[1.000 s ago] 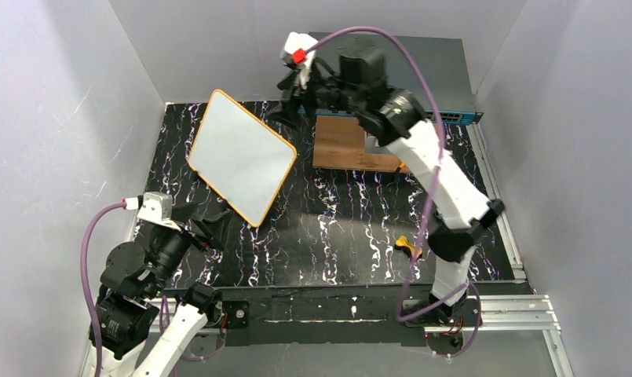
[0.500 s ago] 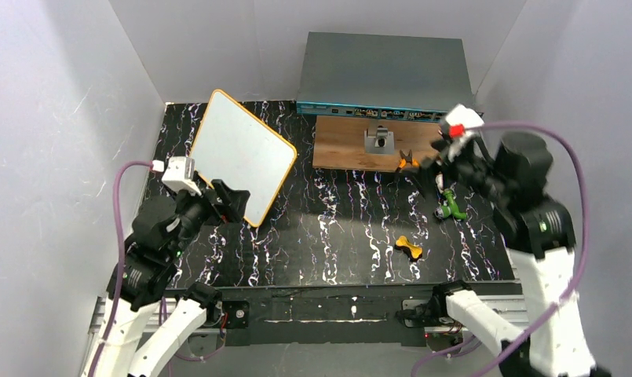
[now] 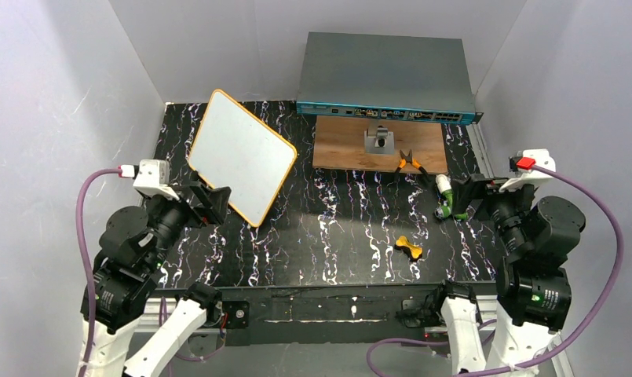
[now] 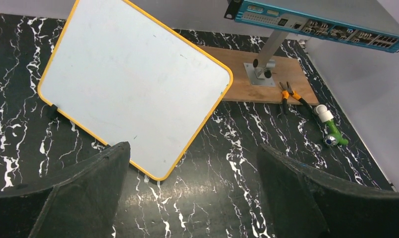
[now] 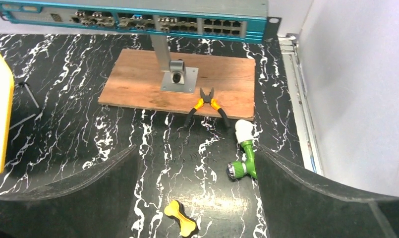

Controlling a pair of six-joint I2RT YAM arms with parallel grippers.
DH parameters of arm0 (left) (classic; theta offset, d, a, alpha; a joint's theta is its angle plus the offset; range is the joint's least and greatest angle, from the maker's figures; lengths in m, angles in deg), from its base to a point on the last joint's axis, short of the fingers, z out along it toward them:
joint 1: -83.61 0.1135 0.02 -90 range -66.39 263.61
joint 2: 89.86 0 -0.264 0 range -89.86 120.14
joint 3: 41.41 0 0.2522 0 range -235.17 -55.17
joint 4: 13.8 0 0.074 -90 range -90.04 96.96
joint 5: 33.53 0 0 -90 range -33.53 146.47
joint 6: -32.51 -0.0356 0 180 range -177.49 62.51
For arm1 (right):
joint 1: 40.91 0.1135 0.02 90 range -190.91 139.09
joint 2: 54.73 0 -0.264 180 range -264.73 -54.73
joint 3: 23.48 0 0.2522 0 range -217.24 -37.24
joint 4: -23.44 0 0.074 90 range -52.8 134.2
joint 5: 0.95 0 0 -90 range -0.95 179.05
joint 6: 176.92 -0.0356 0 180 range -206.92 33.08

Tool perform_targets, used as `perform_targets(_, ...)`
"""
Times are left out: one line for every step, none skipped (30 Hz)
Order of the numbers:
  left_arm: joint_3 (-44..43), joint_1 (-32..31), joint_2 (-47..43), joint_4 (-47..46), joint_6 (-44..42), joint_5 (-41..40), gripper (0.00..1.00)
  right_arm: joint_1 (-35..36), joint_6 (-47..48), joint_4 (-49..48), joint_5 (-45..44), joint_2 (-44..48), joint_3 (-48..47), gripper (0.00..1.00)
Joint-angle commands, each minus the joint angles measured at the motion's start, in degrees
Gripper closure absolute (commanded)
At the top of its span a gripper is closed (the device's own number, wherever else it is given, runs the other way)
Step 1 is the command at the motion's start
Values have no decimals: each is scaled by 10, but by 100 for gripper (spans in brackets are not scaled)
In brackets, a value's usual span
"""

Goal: Erase the whiteboard
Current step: Reset both arms

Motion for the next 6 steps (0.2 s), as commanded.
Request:
perform_targets(-16, -2, 2, 28, -21, -4, 2, -31, -25, -2, -2, -10, -49, 10)
perform_targets(-18, -2, 0, 30, -23, -4, 2, -38, -14, 2, 12, -12, -55, 10)
perform_targets(-19, -2, -2, 30, -25, -4, 2, -44, -2, 5, 31, -13, -57, 10)
perform_targets(-21, -2, -4, 31, -27, -4, 2, -49, 7, 8, 50, -14, -57, 10)
perform_targets(-22, -2, -5, 32, -28, -3, 2, -52, -1, 7, 59, -15, -55, 10)
perform_targets(-24, -2, -8, 34, -29, -1, 2, -54, -11, 4, 73, -14, -53, 10)
